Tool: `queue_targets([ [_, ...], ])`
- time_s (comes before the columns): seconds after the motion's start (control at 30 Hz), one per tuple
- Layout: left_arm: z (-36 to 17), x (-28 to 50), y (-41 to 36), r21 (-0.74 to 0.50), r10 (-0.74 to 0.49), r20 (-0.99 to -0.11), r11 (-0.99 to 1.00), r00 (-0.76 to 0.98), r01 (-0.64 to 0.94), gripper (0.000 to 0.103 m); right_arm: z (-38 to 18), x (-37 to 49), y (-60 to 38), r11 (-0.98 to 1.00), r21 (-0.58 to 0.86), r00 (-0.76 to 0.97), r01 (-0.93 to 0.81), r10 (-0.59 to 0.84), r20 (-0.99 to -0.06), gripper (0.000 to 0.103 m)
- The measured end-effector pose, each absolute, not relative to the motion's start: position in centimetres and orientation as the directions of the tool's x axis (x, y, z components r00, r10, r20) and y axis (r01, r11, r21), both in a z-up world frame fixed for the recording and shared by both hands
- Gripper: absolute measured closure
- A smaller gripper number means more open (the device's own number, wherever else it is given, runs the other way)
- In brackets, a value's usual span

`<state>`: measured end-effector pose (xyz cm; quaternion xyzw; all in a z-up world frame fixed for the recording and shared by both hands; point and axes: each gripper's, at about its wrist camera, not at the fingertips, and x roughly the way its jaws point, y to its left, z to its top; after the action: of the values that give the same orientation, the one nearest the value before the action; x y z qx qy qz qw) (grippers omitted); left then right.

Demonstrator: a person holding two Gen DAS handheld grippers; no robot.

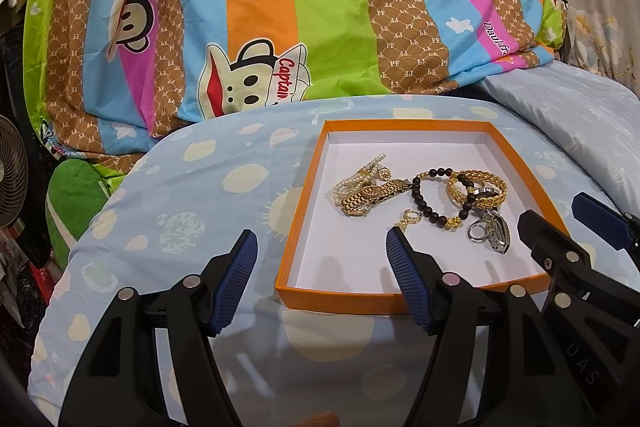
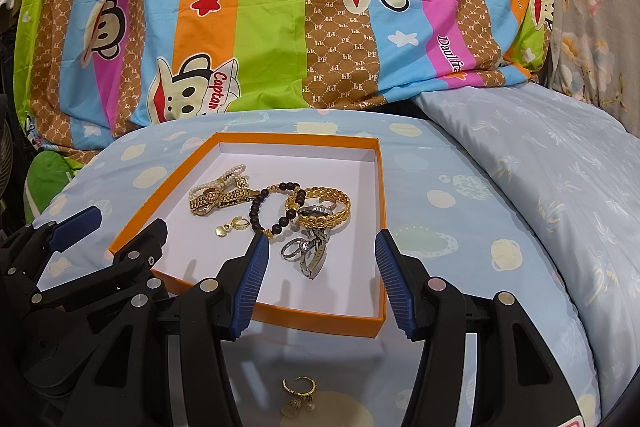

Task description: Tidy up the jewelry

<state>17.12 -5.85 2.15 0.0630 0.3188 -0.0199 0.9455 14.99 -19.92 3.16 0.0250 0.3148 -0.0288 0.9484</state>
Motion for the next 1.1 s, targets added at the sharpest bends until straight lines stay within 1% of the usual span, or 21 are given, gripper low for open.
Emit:
queue_targets([
  [1.1, 2.3, 17.23, -5.58, 0.121, 0.022, -0.602, 0.991, 0.798, 0.064, 0.039, 3.06, 15.14, -19.81, 0.997, 0.024, 0.797, 0.072, -0.043, -0.602, 0.047],
])
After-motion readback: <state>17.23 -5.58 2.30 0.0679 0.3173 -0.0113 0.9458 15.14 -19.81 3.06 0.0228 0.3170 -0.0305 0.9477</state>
